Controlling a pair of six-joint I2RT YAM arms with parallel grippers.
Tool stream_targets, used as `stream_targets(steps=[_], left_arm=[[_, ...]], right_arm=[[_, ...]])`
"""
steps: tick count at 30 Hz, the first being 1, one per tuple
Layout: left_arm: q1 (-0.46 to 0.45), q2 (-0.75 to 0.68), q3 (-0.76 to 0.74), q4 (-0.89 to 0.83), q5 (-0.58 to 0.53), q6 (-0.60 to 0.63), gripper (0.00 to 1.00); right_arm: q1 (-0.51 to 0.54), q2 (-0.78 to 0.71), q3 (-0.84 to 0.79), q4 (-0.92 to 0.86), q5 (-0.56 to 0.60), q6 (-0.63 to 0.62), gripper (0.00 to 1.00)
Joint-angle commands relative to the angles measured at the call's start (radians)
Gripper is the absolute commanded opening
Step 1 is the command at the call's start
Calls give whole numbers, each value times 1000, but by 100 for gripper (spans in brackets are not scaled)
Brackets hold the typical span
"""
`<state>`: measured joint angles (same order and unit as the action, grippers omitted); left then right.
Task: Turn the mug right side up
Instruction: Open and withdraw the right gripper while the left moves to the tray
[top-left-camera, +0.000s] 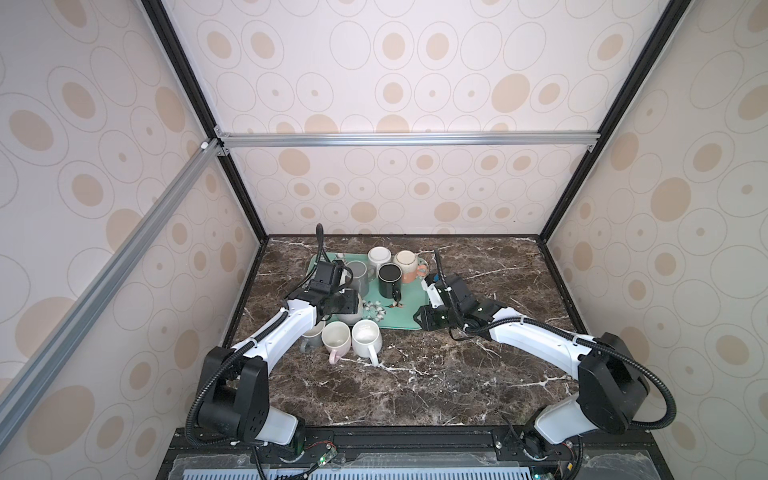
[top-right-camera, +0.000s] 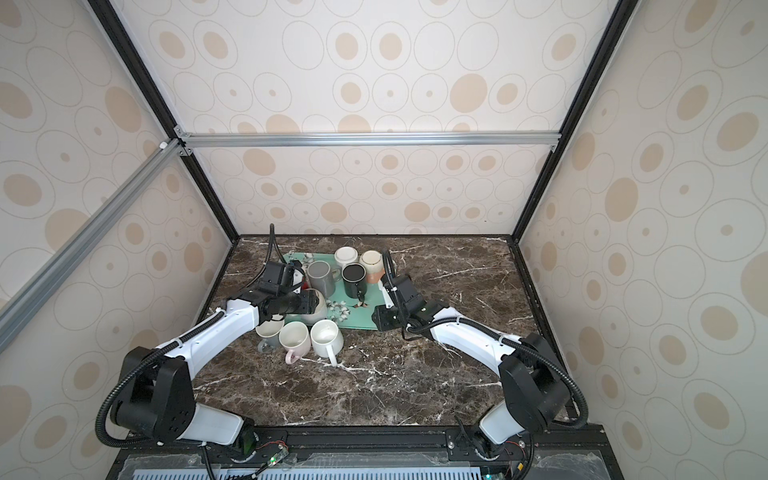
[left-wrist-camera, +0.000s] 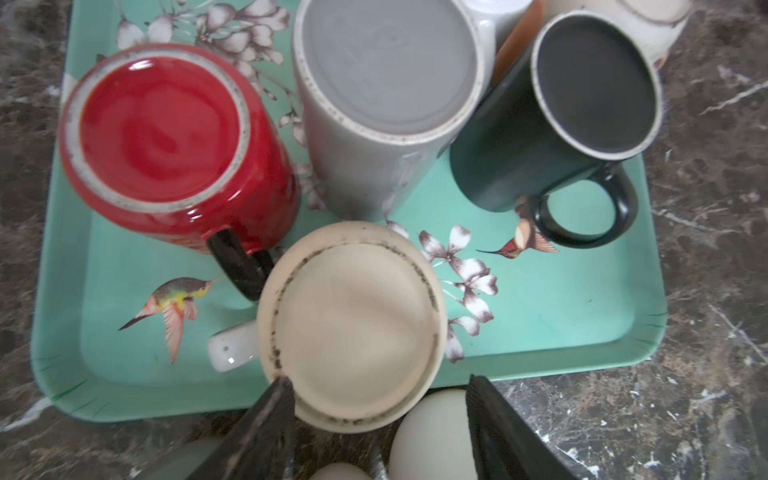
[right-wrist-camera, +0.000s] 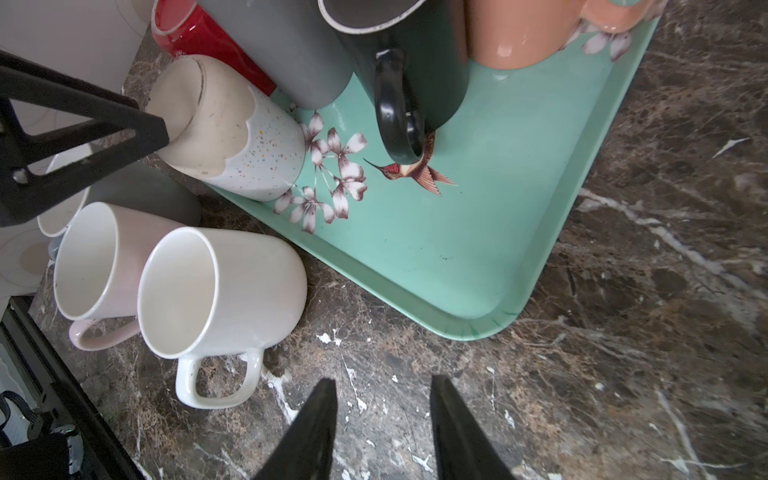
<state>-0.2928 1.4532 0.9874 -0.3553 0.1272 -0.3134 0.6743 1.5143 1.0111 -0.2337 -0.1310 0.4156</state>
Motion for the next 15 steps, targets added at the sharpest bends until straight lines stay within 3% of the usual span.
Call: stream_targets(steps=[1, 10, 15], left_arm=[[4, 5, -6, 74, 55, -8, 66], [-20, 53, 8, 127, 134, -44, 63], [-55, 49, 34, 102, 81, -53, 62]], right_arm=[[-8, -22, -9, 14, -6, 5, 41], [-14, -18, -15, 19, -13, 6, 41], [-15, -28, -28, 20, -10, 8, 41]])
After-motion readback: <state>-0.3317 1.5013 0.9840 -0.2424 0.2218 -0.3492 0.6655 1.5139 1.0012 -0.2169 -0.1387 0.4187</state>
